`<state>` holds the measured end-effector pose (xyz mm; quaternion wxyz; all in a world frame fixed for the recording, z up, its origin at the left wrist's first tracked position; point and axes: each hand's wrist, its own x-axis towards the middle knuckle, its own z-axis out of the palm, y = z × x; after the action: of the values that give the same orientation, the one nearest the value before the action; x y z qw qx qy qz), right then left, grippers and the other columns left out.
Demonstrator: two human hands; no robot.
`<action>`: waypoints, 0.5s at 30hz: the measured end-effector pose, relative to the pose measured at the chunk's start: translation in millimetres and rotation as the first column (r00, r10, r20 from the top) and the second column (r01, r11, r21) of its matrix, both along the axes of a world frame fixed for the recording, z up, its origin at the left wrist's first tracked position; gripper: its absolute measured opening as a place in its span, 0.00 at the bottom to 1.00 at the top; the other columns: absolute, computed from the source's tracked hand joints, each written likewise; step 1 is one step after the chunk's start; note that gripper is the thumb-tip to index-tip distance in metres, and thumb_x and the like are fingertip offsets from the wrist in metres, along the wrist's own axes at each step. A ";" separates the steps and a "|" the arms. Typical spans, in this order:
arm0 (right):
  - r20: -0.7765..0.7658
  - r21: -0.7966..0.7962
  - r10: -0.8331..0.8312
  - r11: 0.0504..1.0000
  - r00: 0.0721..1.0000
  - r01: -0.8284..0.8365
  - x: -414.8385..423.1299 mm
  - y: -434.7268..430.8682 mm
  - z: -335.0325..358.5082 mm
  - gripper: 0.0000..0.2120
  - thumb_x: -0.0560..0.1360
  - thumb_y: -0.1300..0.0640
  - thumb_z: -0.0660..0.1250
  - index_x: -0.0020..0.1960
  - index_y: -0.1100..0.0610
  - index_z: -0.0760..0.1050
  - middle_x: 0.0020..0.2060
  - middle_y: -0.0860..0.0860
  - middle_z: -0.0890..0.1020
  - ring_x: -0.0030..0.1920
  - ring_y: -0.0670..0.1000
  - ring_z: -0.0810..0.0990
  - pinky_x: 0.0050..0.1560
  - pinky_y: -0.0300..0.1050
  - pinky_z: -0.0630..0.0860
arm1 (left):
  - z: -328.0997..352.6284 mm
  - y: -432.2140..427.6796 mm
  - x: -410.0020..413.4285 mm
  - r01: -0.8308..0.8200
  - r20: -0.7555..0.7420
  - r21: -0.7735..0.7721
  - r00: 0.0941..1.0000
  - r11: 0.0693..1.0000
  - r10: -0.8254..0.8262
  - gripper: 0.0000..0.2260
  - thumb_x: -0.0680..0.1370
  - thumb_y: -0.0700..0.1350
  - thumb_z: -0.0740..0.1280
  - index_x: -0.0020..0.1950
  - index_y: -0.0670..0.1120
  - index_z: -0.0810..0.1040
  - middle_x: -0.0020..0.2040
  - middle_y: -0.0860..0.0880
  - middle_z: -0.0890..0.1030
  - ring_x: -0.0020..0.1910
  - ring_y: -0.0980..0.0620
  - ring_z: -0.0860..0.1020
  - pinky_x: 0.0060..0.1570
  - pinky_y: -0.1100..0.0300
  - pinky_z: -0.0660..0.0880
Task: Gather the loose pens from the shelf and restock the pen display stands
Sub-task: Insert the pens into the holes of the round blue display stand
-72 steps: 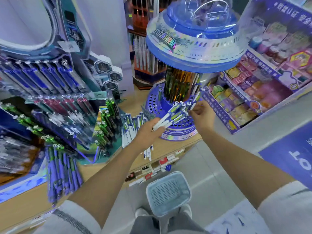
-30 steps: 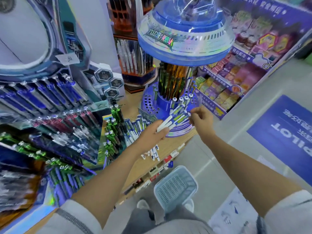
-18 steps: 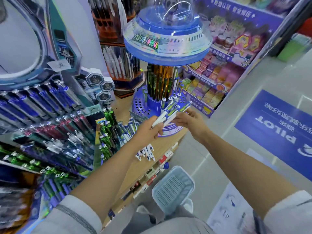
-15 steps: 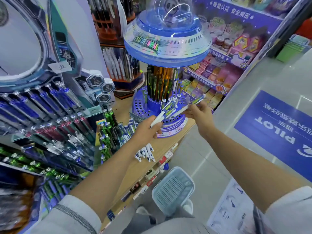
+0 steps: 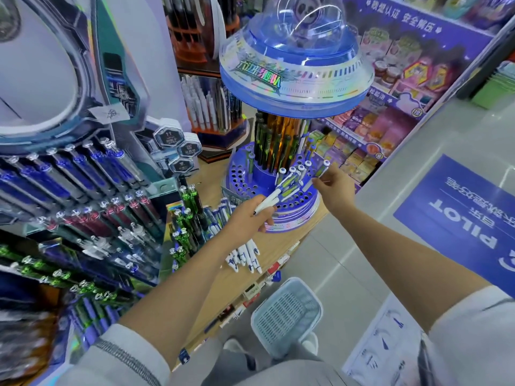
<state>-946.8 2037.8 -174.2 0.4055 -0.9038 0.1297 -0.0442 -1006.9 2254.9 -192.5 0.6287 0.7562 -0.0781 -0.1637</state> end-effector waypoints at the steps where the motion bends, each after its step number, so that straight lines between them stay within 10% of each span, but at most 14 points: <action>1: -0.020 0.004 0.023 1.000 1.000 -0.023 0.9 -0.3 -2.1 0.09 0.77 0.58 0.69 0.41 0.57 0.71 0.39 0.53 0.77 0.38 0.50 0.74 0.38 0.42 0.68 | 0.1 -0.5 0.5 -0.004 -0.005 -0.001 1.000 1.000 0.004 0.04 0.82 0.44 0.61 0.50 0.50 0.75 0.41 0.44 0.79 0.32 0.50 0.73 0.31 0.66 0.72; 15: -0.060 0.473 0.176 0.872 0.983 -0.127 -31.7 4.9 -8.4 0.03 0.76 0.58 0.65 0.46 0.57 0.76 0.38 0.54 0.80 0.38 0.49 0.77 0.40 0.41 0.75 | -1.2 -3.8 -1.2 0.012 0.053 0.034 0.999 0.999 -0.014 0.05 0.82 0.45 0.61 0.48 0.49 0.74 0.38 0.45 0.78 0.30 0.54 0.72 0.31 0.65 0.70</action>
<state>-978.5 2042.7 -182.6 0.6063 -0.7878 0.0857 0.0662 -1008.1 2251.0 -193.6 0.6125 0.7702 -0.0967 -0.1489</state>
